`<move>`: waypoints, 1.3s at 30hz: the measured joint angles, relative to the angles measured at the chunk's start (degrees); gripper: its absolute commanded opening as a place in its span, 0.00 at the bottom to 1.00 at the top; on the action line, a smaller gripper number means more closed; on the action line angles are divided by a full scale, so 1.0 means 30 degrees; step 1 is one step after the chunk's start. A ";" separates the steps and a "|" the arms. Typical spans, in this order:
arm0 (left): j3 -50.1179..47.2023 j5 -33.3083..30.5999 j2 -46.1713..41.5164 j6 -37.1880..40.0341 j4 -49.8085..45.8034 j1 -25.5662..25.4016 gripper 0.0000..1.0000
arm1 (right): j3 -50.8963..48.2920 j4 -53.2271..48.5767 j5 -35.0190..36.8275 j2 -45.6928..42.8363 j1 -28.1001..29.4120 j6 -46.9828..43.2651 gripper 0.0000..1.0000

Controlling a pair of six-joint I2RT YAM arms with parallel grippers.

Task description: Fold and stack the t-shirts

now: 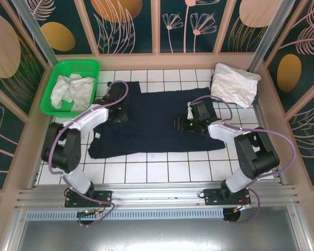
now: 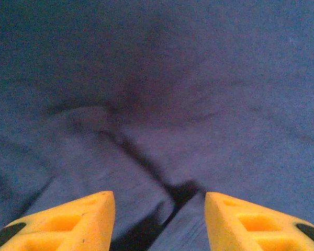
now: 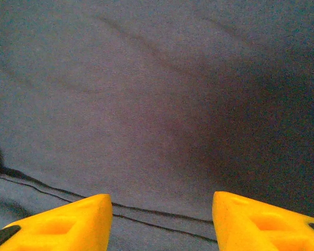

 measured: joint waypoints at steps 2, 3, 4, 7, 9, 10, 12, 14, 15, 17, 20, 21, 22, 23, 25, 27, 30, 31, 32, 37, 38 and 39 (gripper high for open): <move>-0.0015 0.0372 0.1217 0.0379 0.0211 -0.0029 0.44 | 0.0000 -0.0015 0.0015 0.0000 0.0000 0.0000 0.54; -0.0015 0.0554 0.1610 0.0488 0.0226 -0.0029 0.41 | 0.0000 -0.0022 0.0022 0.0000 -0.0007 0.0000 0.54; -0.0058 0.0707 0.1931 0.0641 0.0306 -0.0022 0.36 | 0.0000 -0.0022 0.0058 0.0000 -0.0007 0.0000 0.54; -0.0233 0.1151 0.2244 0.0998 0.0576 0.0007 0.32 | 0.0000 -0.0029 0.0095 0.0015 -0.0007 0.0000 0.54; -0.0277 0.1326 0.2237 0.1100 0.0729 0.0007 0.31 | 0.0000 -0.0036 0.0138 0.0044 -0.0029 0.0000 0.54; -0.0277 0.1428 0.2237 0.1122 0.0831 0.0007 0.29 | 0.0000 -0.0044 0.0146 0.0051 -0.0044 0.0000 0.54; -0.0313 0.1610 0.2237 0.1173 0.0925 0.0007 0.23 | 0.0000 -0.0036 0.0160 0.0095 -0.0066 0.0000 0.54; -0.0415 0.1741 0.2149 0.1209 0.1020 0.0007 0.17 | 0.0000 -0.0036 0.0182 0.0182 -0.0080 0.0000 0.54; -0.0495 0.1778 0.2076 0.1246 0.1035 0.0007 0.15 | 0.0000 -0.0044 0.0204 0.0233 -0.0080 0.0000 0.54; -0.0758 0.1996 0.1683 0.1290 0.1064 0.0007 0.13 | 0.0000 -0.0058 0.0211 0.0379 -0.0095 0.0000 0.54; -0.1071 0.2361 0.0896 0.1392 0.1071 0.0007 0.11 | 0.0000 -0.0117 0.0233 0.0525 -0.0124 0.0000 0.53; -0.1137 0.2484 0.0663 0.1413 0.1071 0.0007 0.11 | 0.0000 -0.0117 0.0299 0.0561 -0.0138 0.0000 0.54; -0.1202 0.2572 0.0444 0.1428 0.1071 0.0007 0.10 | 0.0000 -0.0124 0.0372 0.0619 -0.0153 0.0000 0.54; -0.1290 0.2601 0.0226 0.1464 0.1071 0.0007 0.09 | 0.0000 -0.0124 0.0430 0.0663 -0.0168 -0.0007 0.54; -0.1508 0.2594 -0.0138 0.1552 0.1056 0.0007 0.09 | 0.0000 -0.0168 0.0525 0.0707 -0.0189 -0.0007 0.53; -0.1617 0.2579 -0.0313 0.1566 0.0969 0.0007 0.06 | 0.0000 -0.0168 0.0561 0.0714 -0.0226 0.0000 0.53; -0.1596 0.2455 -0.0335 0.1719 0.0882 0.0007 0.03 | 0.0000 -0.0168 0.0568 0.0721 -0.0262 -0.0007 0.53; -0.1494 0.2455 -0.0335 0.1821 0.0772 0.0007 0.03 | 0.0000 -0.0175 0.0576 0.0721 -0.0284 -0.0007 0.53; -0.1311 0.2455 -0.0335 0.1953 0.0707 0.0007 0.01 | 0.0000 -0.0175 0.0576 0.0721 -0.0299 -0.0007 0.53; 0.0044 0.2747 -0.0335 0.3563 0.1260 0.0007 0.07 | 0.0000 -0.0182 0.0656 0.0721 -0.0328 -0.0022 0.53; 0.0182 0.2987 -0.0335 0.4197 0.1741 0.0007 0.14 | 0.0000 -0.0182 0.0648 0.0721 -0.0328 -0.0015 0.54; 0.0219 0.3162 -0.0335 0.4641 0.2142 0.0007 0.20 | 0.0000 -0.0175 0.0641 0.0721 -0.0328 -0.0015 0.53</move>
